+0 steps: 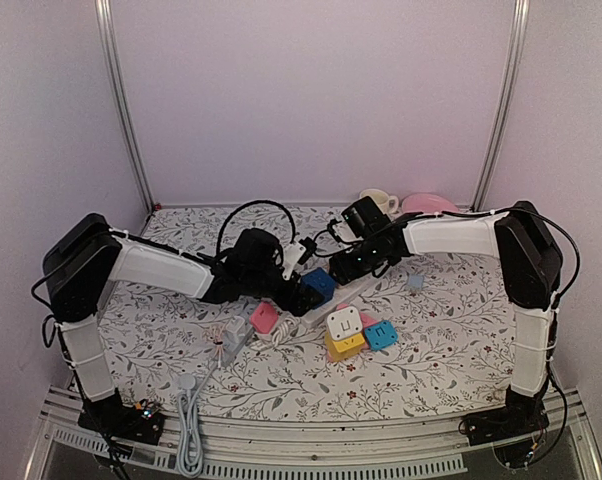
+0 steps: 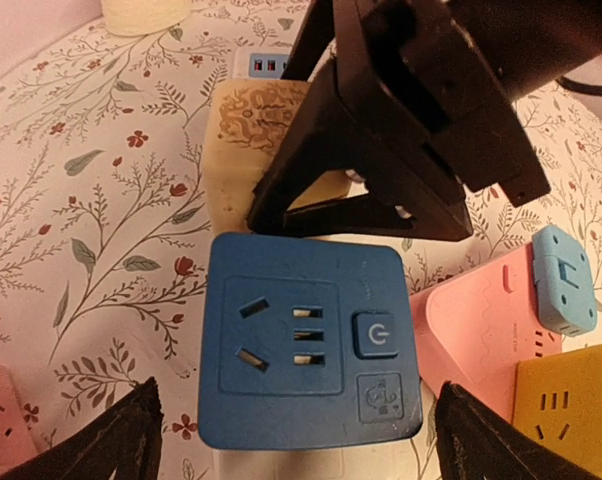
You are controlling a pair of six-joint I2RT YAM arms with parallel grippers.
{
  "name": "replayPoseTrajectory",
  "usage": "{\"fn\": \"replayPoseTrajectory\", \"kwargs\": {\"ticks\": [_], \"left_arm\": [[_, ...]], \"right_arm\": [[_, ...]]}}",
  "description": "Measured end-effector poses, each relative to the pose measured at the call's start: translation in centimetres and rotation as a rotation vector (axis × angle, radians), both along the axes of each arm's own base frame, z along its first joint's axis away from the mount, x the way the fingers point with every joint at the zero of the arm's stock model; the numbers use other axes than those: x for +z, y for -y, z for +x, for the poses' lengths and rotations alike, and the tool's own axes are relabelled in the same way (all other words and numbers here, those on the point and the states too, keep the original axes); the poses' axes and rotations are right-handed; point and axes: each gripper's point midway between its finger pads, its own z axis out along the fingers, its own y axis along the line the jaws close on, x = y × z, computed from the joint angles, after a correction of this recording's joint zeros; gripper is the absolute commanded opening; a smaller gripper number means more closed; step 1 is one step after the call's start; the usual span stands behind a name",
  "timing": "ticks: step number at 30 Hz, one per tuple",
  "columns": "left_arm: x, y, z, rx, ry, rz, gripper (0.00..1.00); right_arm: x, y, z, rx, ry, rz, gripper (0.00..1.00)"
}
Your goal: Pull the plug off the socket
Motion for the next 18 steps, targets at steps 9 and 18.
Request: {"fn": "replayPoseTrajectory", "kwargs": {"ticks": [9,18], "left_arm": [[0.1,1.4,0.7,-0.049,0.075,-0.003,0.66],[-0.2,2.1,1.2,-0.058,0.115,-0.019,0.21]], "right_arm": [[0.0,0.1,-0.1,-0.004,-0.008,-0.002,0.08],[0.1,0.5,0.2,-0.021,0.0,-0.023,0.05]]}}
